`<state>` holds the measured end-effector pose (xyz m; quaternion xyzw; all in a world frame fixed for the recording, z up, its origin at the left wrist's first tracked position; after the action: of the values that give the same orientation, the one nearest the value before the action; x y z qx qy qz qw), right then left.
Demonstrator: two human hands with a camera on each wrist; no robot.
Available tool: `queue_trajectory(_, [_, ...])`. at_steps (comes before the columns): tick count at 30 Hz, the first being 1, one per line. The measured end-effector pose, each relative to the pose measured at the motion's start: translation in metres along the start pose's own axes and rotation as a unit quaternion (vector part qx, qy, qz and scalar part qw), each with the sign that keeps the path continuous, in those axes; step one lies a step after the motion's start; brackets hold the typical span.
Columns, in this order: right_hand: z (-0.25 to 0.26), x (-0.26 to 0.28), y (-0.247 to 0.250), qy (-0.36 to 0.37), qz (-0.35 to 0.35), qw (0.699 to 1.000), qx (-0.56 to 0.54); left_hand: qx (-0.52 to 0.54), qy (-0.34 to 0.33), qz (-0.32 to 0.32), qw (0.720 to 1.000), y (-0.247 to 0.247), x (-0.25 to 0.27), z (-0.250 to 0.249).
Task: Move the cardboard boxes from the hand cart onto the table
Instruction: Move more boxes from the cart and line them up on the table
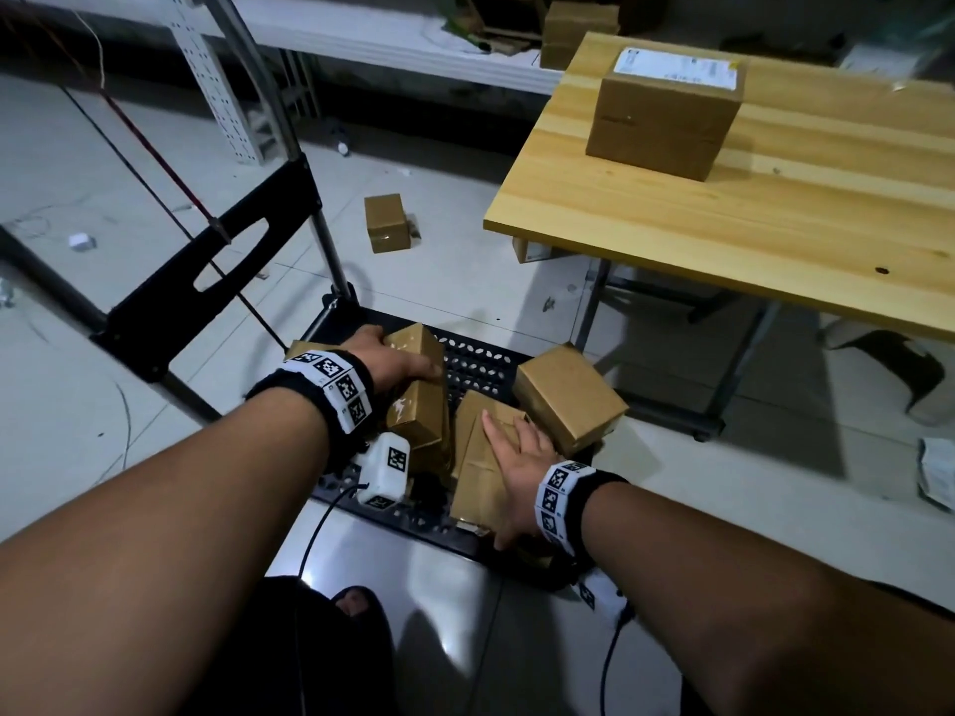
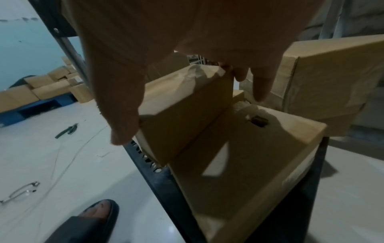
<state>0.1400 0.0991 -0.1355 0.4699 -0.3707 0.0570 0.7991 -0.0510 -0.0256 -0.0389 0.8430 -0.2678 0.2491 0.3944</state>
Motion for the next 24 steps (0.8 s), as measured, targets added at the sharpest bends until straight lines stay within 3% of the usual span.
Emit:
queue_trajectory(5, [0.0, 0.006, 0.012, 0.039, -0.036, 0.998, -0.043, 0.043, 0.017, -0.007, 0.999, 0.008, 0.002, -0.001])
queue_trajectory(13, [-0.013, 0.052, 0.072, 0.104, -0.161, 0.974, -0.122, 0.235, -0.013, -0.01, 0.972, 0.035, 0.023, -0.014])
queue_trajectory(24, [-0.037, 0.156, 0.156, 0.197, -0.267, 0.909, -0.251, 0.452, -0.114, 0.06, 0.882, 0.031, 0.068, -0.044])
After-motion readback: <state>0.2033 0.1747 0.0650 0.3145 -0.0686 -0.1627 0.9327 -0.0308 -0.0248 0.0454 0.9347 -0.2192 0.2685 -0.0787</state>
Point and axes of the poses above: each hand's wrist, its own x-axis away from the middle knuckle, its own y-axis out of the back of the hand, z = x × y, the point moved 2 cm from there along -x, towards the middle knuckle, and after that the axes turned 3 degrees about -x, right-handed, at the moved point
